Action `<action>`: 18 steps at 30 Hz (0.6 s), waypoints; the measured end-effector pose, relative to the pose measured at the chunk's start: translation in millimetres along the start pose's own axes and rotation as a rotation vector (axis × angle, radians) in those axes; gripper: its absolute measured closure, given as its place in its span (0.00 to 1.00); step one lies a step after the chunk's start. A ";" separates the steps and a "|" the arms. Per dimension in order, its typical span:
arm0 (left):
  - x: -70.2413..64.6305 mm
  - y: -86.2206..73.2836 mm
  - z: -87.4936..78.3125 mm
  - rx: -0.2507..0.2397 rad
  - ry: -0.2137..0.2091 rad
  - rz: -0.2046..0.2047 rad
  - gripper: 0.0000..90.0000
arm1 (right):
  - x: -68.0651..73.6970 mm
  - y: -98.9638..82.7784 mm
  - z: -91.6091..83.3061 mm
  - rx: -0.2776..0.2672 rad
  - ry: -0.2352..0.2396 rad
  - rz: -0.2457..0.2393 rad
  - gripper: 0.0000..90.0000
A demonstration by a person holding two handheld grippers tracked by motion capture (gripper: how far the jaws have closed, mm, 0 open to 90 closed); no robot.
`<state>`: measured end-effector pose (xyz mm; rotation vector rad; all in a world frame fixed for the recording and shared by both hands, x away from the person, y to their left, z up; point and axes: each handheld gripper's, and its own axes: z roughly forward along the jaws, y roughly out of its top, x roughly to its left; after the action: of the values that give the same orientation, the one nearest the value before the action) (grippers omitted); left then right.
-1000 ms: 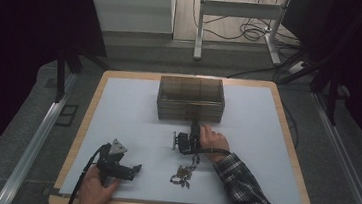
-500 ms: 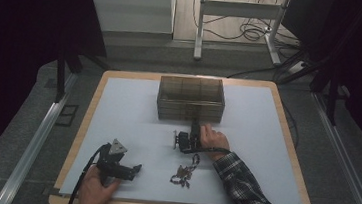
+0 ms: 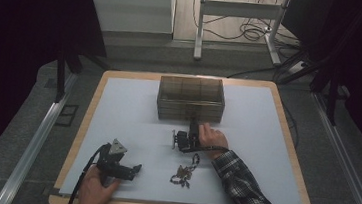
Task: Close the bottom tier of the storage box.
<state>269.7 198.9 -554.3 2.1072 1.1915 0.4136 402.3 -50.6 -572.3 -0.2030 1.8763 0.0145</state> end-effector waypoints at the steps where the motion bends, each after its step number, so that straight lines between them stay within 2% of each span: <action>1: 0.0 0.0 0.0 0.000 0.000 0.000 0.00 | 0.0 0.0 0.0 0.000 0.000 0.000 0.86; 15: 0.0 0.0 0.0 0.000 0.000 0.000 0.00 | 0.4 -0.8 -1.6 -0.009 -0.004 0.014 0.89; 18: 0.0 0.0 0.0 0.000 0.000 0.000 0.00 | 1.1 -0.9 -2.8 0.002 0.001 0.022 0.89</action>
<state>269.7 198.9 -554.3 2.1071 1.1914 0.4136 399.5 -51.9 -572.4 -0.1806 1.8797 0.0273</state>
